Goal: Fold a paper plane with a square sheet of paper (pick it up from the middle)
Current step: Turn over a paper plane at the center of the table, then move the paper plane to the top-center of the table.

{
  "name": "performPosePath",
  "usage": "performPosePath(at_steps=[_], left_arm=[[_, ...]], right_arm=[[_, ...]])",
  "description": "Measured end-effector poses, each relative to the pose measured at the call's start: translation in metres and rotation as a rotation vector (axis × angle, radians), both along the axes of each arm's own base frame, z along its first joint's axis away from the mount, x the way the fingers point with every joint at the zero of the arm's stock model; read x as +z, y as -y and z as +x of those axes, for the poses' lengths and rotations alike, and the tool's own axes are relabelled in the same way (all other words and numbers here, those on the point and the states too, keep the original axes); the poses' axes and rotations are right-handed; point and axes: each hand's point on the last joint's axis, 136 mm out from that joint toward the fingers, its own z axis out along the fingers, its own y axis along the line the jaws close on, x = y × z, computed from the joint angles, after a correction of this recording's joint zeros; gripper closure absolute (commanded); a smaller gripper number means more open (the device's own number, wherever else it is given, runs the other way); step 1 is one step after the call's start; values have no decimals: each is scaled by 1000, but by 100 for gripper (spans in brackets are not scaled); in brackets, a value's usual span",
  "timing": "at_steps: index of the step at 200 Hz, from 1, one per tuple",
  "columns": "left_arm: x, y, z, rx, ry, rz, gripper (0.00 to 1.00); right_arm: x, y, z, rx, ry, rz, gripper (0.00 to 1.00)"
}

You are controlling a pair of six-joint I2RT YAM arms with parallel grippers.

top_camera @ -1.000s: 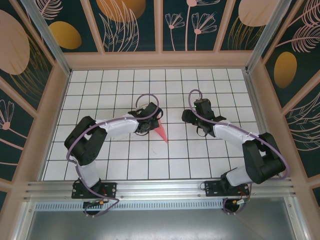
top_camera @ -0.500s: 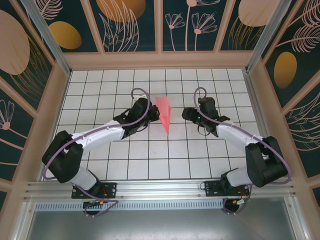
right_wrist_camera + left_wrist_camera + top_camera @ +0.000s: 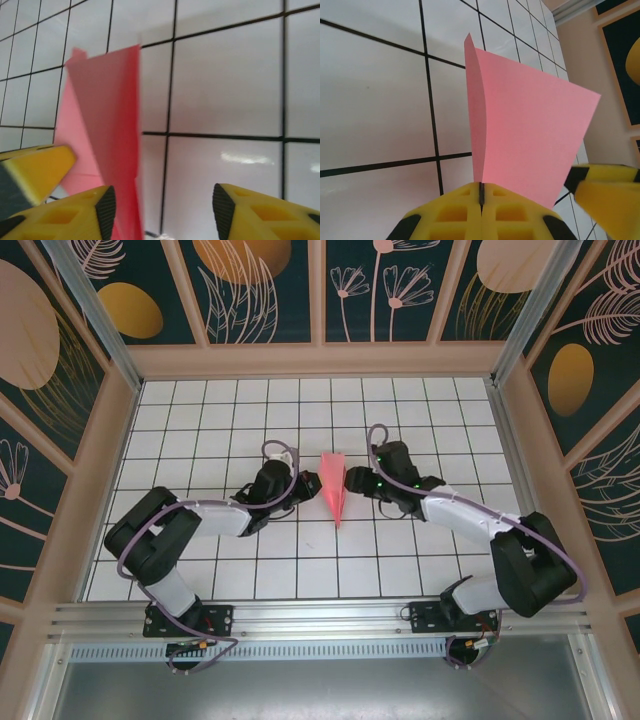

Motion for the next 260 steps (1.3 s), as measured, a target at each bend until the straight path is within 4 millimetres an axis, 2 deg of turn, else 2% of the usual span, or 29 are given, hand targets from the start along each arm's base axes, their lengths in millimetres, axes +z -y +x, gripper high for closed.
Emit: performPosePath(at_steps=[21, 48, 68, 101, 151, 185, 211, 234, 260], left_arm=[[-13, -4, -1, 9, -30, -4, 100], [-27, -5, -3, 12, -66, 6, 100], [-39, -7, -4, 18, -97, 24, 100], [-57, -15, -7, 33, -150, 63, 100], [-65, -17, -9, 36, -175, 79, 100], [-65, -17, -9, 36, -174, 79, 100], [-65, -17, -9, 36, -178, 82, 100], [-66, -18, -8, 39, -184, 87, 100], [-65, -18, -7, 41, -184, 87, 100]], right_arm=[[-6, -24, -10, 60, -15, -21, 52], [-22, -40, -18, 96, -46, -65, 52], [-30, -45, -21, 108, -65, -90, 51], [-37, -49, -15, 109, -82, -119, 50], [-53, -52, -15, 136, -110, -162, 54], [-52, -52, -17, 139, -106, -173, 52], [-39, -52, -16, 140, -76, -161, 50], [-28, -57, -15, 162, -53, -140, 55], [-26, -62, -18, 181, -58, -128, 57]])
